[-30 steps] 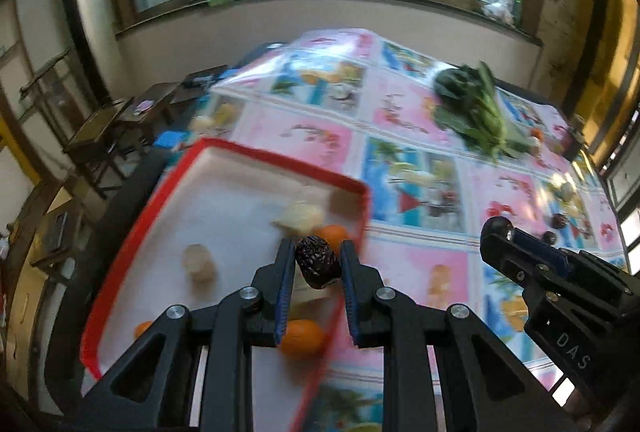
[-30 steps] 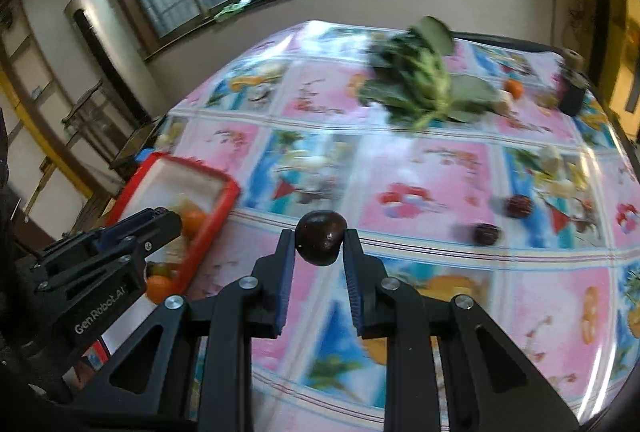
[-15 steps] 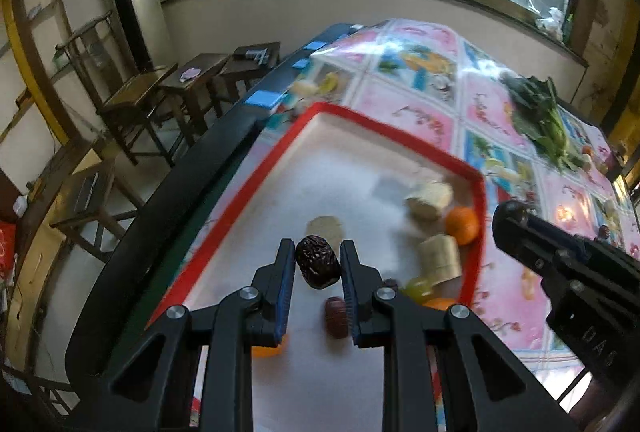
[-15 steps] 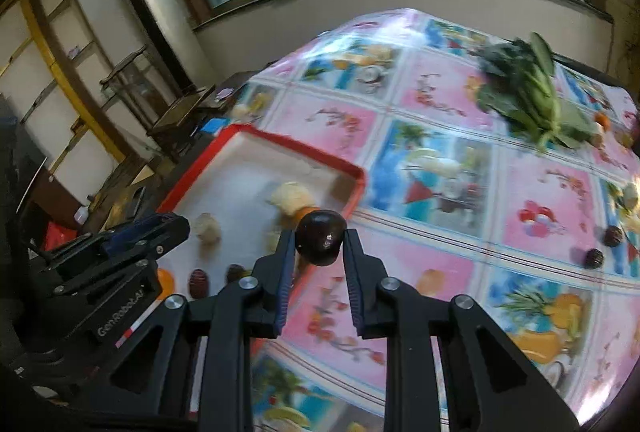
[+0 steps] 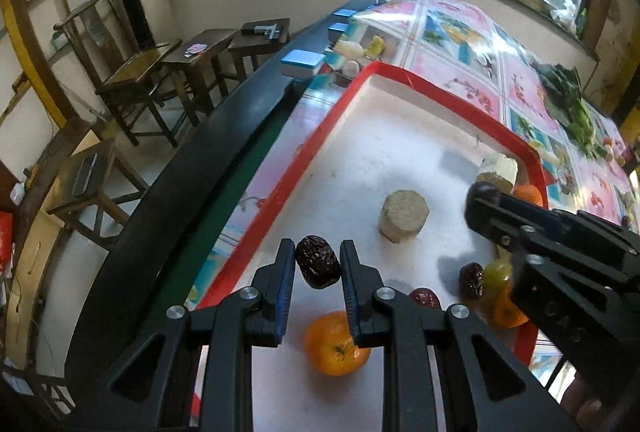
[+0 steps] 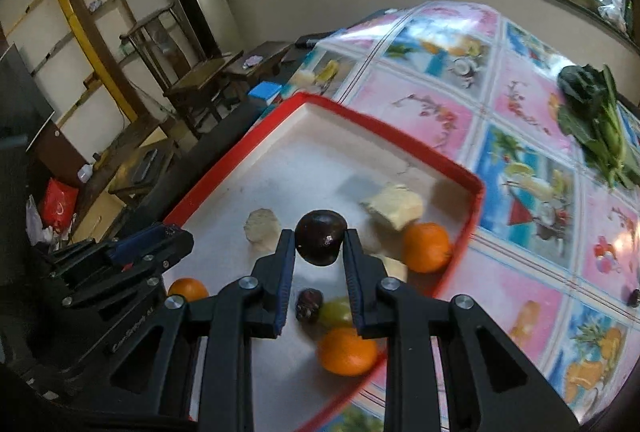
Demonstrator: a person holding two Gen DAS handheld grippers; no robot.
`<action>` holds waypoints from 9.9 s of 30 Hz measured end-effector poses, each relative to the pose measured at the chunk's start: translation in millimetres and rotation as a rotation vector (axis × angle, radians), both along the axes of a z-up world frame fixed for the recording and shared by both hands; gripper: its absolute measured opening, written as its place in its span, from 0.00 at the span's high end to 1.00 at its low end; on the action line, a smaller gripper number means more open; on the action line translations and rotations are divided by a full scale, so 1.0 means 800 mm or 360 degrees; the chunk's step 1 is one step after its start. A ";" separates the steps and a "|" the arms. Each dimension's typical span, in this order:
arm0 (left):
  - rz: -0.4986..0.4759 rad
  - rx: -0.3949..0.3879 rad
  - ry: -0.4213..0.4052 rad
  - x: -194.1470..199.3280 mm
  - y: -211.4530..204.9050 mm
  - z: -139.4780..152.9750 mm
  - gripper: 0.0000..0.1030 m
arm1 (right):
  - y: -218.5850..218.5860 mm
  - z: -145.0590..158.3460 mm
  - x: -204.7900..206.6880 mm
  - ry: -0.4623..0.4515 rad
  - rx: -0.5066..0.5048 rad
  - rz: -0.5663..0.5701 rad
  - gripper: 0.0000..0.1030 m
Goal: Organize fruits
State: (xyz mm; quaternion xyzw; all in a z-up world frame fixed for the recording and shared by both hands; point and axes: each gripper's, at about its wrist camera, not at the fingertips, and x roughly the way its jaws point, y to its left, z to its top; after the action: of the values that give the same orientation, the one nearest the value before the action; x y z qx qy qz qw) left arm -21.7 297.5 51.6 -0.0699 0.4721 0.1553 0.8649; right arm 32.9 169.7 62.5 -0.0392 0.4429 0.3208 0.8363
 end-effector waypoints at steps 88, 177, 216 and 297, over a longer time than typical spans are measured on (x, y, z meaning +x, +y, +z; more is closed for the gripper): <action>-0.1242 -0.0118 0.0017 0.156 -0.489 -0.043 0.70 | -0.522 -0.063 0.111 0.0149 0.0010 -0.0896 0.77; -0.0146 0.0004 -0.0190 0.016 -0.110 0.063 0.75 | -0.137 0.055 -0.002 -0.0119 0.0088 -0.0236 0.76; -0.0072 0.0079 -0.0058 0.057 -0.022 0.018 0.75 | -0.013 0.015 0.034 0.0000 0.0000 -0.0075 0.76; -0.0385 0.0024 -0.0279 -0.036 -0.140 0.086 0.21 | -0.161 0.077 -0.055 -0.0251 0.0192 -0.0378 0.14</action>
State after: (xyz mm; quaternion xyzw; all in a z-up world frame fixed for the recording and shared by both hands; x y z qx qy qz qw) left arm -50.9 185.4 120.3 -0.0194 0.3986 0.0469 0.9157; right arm -11.0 40.8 124.3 0.0386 0.3574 0.2416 0.9013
